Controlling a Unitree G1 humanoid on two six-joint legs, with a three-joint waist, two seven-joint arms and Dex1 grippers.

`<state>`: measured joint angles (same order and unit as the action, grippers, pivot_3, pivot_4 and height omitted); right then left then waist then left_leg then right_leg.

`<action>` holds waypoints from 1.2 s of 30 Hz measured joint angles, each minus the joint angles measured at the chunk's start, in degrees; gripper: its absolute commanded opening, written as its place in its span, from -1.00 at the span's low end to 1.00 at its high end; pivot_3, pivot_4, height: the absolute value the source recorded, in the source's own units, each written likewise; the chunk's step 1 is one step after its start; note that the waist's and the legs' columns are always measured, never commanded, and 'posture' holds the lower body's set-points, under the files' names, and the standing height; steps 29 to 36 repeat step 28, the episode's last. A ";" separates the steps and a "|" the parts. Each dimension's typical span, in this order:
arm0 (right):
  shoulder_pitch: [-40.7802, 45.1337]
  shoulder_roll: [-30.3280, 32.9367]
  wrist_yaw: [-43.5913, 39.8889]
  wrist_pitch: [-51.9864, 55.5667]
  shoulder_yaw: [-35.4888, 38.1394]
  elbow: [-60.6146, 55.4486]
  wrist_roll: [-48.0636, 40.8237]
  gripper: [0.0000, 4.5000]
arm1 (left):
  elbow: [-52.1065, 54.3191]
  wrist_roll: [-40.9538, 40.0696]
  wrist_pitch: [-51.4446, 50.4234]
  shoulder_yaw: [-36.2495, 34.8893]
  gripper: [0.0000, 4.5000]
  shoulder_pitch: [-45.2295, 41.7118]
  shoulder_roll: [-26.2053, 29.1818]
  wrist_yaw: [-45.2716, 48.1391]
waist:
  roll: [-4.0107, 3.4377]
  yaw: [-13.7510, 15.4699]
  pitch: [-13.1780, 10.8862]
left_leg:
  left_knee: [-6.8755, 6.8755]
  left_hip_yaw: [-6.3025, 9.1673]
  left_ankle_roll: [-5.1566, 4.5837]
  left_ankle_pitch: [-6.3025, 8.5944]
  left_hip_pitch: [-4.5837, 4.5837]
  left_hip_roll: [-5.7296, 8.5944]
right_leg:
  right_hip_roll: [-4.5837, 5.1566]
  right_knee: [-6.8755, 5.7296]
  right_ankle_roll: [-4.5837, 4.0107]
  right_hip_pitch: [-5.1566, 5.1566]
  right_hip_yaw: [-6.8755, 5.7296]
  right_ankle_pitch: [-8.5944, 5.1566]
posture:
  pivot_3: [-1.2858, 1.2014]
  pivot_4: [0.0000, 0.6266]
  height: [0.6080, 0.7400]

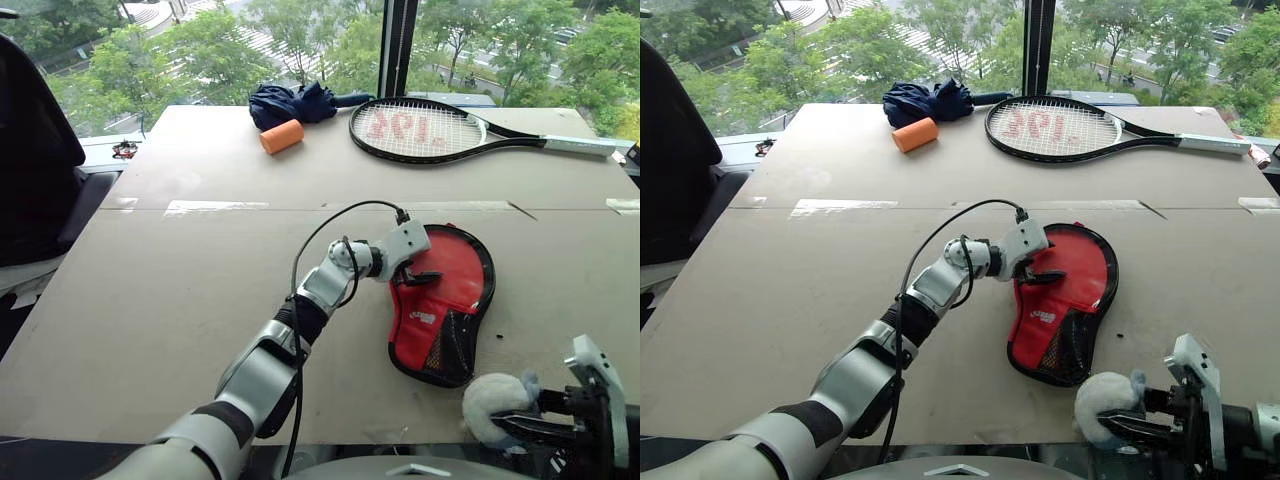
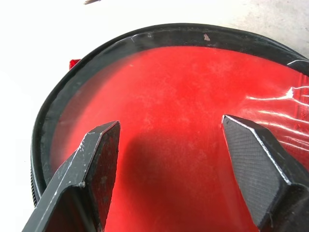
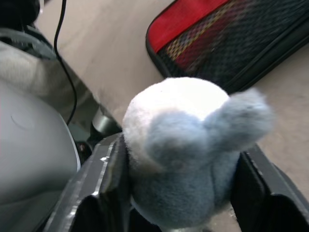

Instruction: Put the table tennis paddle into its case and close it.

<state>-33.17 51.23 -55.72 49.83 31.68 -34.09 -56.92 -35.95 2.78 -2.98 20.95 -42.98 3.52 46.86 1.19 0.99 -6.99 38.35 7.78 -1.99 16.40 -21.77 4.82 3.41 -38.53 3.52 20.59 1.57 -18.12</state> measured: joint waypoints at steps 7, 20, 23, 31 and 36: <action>13.54 -2.12 7.10 -0.85 5.37 9.26 -3.96 0.99 | 10.43 -7.36 -3.72 -9.03 0.51 2.70 7.84 2.82 | -0.15 -0.22 -0.66 | 0.06 -0.05 0.39 -0.24 -1.04 -0.02 | -0.06 -0.31 -0.02 1.13 0.05 0.00 | 0.03 -0.52 1.00; 16.62 -4.54 -11.18 -38.39 -1.31 34.51 22.80 0.99 | 42.55 -21.66 -18.34 -19.81 0.51 33.45 31.41 14.63 | -1.03 -0.34 -1.13 | -0.04 -0.17 0.38 -0.24 -0.73 0.00 | 0.02 -0.32 -0.08 1.02 0.16 0.03 | 0.03 -0.52 1.00; 16.30 -3.04 -17.75 -44.85 -5.13 40.97 27.64 0.99 | 45.44 -22.33 -17.69 -21.51 0.51 39.52 33.40 15.07 | -1.24 -0.03 -1.20 | -0.02 -0.16 0.38 -0.24 -0.74 0.01 | 0.05 -0.32 -0.08 1.00 0.12 0.03 | 0.03 -0.52 1.00; 19.38 -1.70 -23.57 -50.60 -6.71 48.78 29.75 0.99 | 47.81 -23.18 -16.27 -21.63 0.51 43.43 33.39 14.85 | -1.25 -0.25 -1.21 | -0.01 -0.16 0.38 -0.24 -0.73 0.01 | 0.04 -0.34 -0.09 1.00 0.13 0.03 | 0.03 -0.52 1.00; 19.38 -1.70 -23.57 -50.60 -6.71 48.78 29.75 0.99 | 47.81 -23.18 -16.27 -21.63 0.51 43.43 33.39 14.85 | -1.25 -0.25 -1.21 | -0.01 -0.16 0.38 -0.24 -0.73 0.01 | 0.04 -0.34 -0.09 1.00 0.13 0.03 | 0.03 -0.52 1.00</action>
